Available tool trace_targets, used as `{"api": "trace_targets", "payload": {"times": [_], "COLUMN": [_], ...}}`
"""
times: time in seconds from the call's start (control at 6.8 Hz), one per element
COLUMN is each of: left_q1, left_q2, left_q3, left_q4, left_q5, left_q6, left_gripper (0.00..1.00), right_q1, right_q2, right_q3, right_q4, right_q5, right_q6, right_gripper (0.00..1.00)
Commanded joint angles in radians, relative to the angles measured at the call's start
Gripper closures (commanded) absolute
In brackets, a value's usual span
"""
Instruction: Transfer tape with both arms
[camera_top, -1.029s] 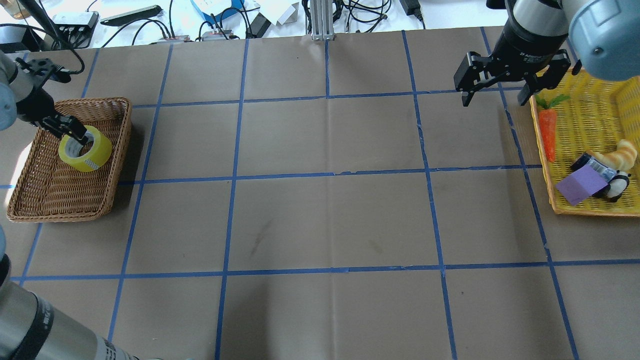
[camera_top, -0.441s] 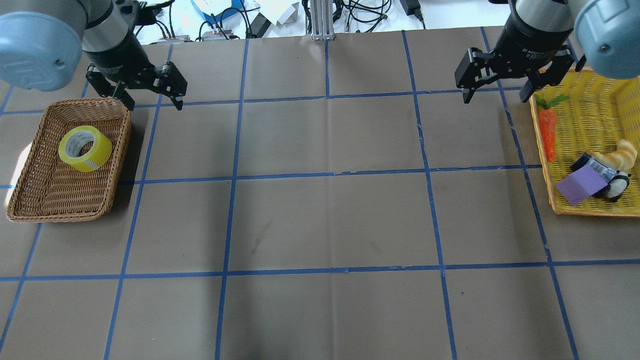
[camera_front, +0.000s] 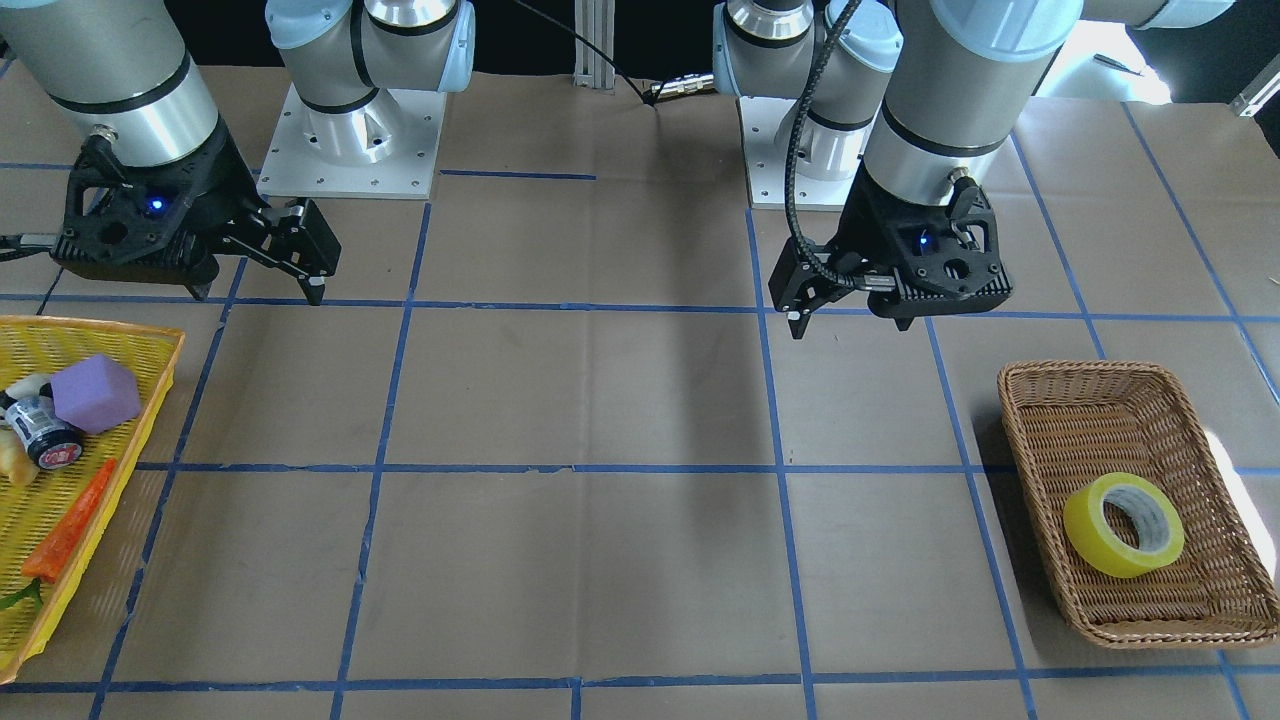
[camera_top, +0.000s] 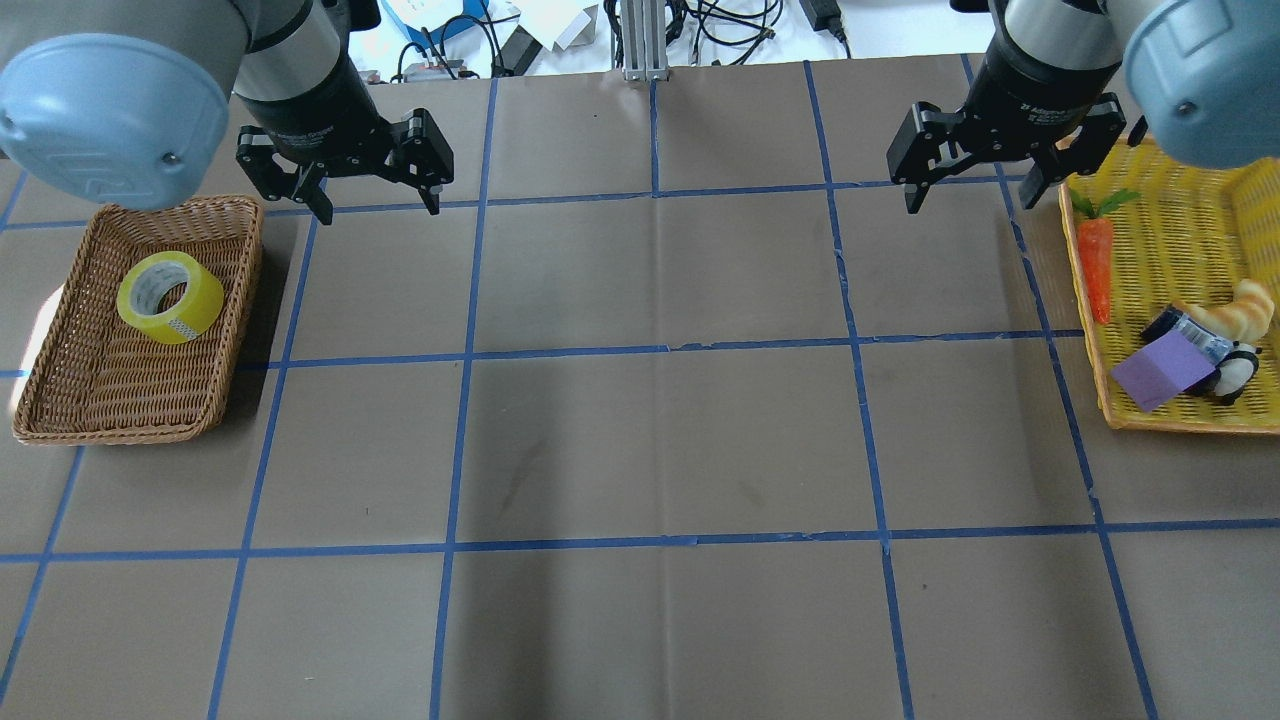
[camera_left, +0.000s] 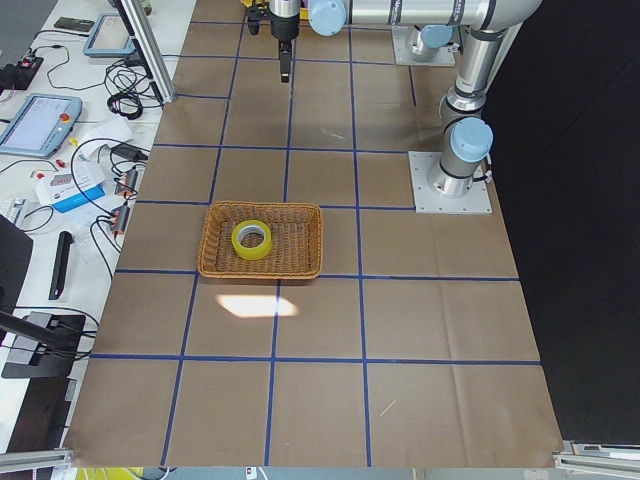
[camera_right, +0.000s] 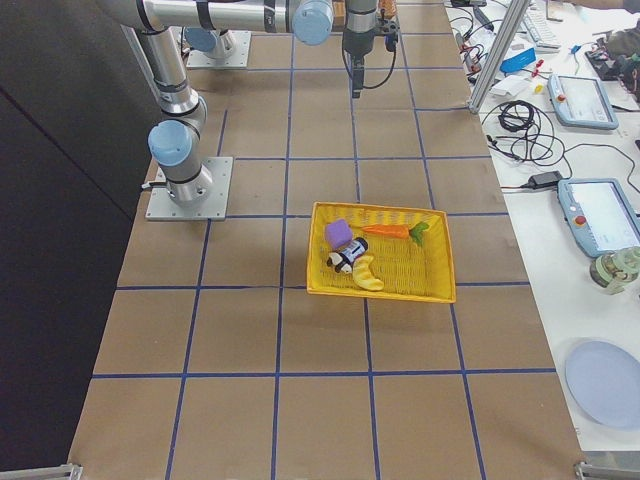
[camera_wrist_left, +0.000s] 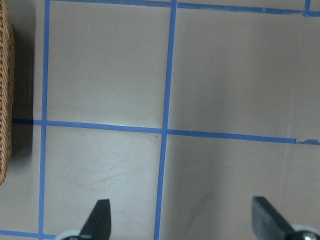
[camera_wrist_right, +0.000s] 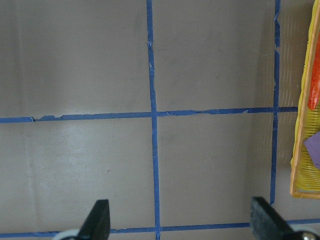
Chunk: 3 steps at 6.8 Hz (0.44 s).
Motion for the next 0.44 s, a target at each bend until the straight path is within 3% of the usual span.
{"api": "trace_targets", "payload": {"times": [0.0,0.29], "left_q1": [-0.010,-0.010], "left_q2": [0.008,0.009], "left_q3": [0.002,0.002], "left_q4": [-0.012,-0.014], "left_q5": [0.000,0.003], "left_q6": [-0.019,-0.019], "left_gripper": [0.00,0.00], "right_q1": [0.005,0.005], "right_q2": [0.000,0.000], "right_q3": [0.000,0.002], "right_q4": [0.001,0.001], "right_q5": [-0.001,-0.001], "right_q6": [0.005,0.005], "right_gripper": [0.00,0.00]}}
